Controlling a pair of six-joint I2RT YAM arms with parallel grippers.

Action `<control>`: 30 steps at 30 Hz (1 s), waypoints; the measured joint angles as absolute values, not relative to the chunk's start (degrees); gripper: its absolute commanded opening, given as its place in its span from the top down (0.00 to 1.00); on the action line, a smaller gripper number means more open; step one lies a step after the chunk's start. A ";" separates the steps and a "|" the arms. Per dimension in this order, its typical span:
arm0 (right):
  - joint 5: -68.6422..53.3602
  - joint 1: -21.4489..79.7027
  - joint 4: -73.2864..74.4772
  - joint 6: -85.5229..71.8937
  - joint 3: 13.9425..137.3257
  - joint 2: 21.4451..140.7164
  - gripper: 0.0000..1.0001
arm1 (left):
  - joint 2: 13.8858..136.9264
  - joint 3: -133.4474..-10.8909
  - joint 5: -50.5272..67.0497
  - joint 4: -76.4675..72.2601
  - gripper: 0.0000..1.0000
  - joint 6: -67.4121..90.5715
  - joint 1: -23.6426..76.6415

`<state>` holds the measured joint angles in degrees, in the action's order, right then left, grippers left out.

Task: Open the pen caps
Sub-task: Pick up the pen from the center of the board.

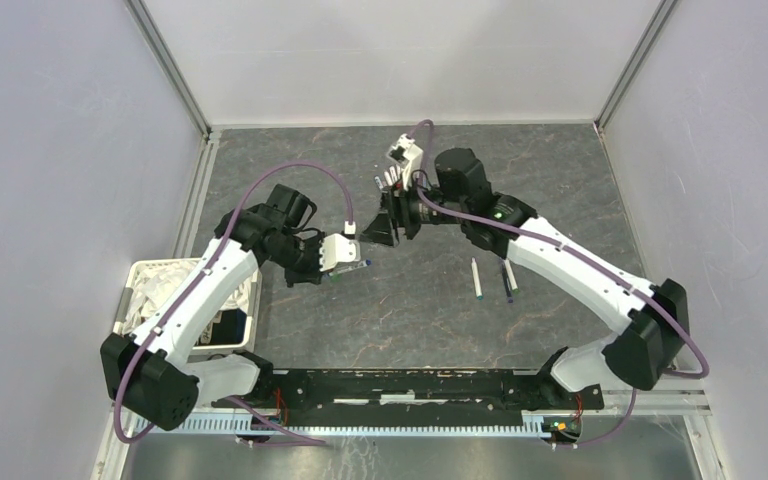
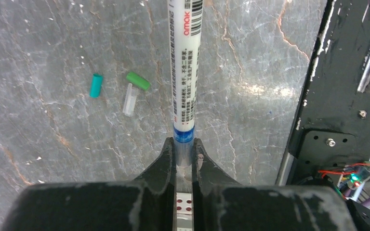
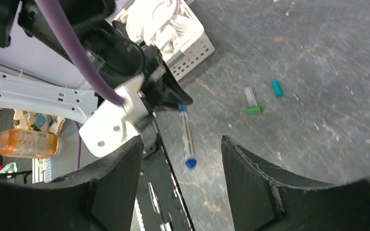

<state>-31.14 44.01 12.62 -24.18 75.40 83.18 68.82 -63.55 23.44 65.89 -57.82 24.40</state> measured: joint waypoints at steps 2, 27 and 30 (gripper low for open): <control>-31.57 42.57 13.32 -24.23 73.49 81.12 0.32 | 68.73 -63.46 23.44 64.82 0.98 -58.19 24.51; -41.06 41.60 12.53 -28.64 70.78 91.29 0.36 | 67.81 -63.88 22.35 62.50 0.98 -58.41 27.75; -42.52 43.11 12.49 -28.64 71.42 93.17 0.37 | 67.77 -63.83 21.67 62.41 0.98 -58.81 28.40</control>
